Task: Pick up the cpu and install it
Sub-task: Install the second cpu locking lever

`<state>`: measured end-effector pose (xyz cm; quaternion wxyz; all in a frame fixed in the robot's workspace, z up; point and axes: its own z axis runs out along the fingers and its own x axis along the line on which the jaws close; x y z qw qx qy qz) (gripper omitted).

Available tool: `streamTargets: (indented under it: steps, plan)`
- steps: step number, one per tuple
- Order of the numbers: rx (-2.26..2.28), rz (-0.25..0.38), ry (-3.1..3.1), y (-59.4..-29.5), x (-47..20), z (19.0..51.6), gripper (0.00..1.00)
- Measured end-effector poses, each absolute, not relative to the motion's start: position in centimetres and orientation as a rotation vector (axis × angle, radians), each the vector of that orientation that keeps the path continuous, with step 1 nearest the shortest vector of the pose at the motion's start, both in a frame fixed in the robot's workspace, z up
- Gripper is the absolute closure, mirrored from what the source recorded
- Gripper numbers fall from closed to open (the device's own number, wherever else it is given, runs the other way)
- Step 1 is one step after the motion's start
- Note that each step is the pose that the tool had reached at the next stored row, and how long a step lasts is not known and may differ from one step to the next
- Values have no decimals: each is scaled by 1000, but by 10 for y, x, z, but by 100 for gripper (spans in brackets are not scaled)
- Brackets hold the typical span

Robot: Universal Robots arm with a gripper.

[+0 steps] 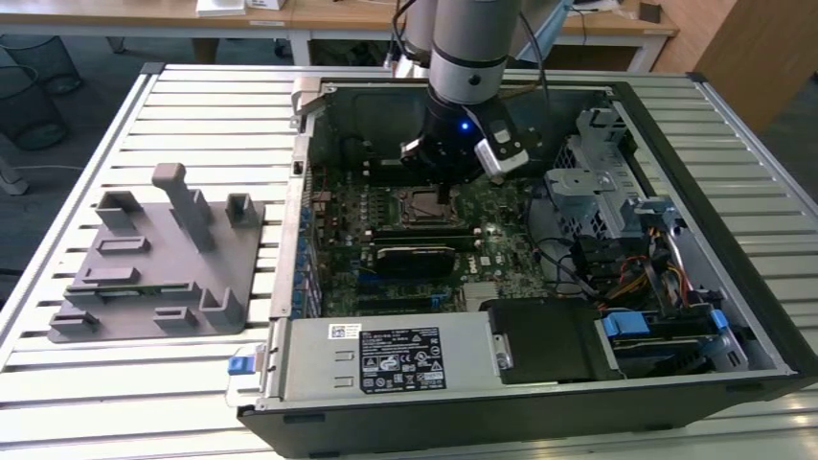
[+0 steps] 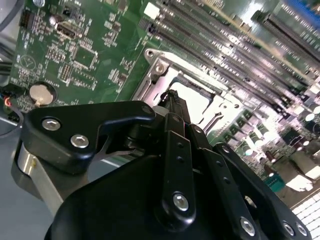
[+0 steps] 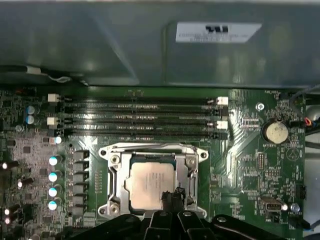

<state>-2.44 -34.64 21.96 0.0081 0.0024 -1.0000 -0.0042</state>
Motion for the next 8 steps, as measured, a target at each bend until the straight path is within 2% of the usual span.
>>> streamTargets:
  steps: [8]
  plan:
    - [8,-12,-3125,-347,-25,234,89]
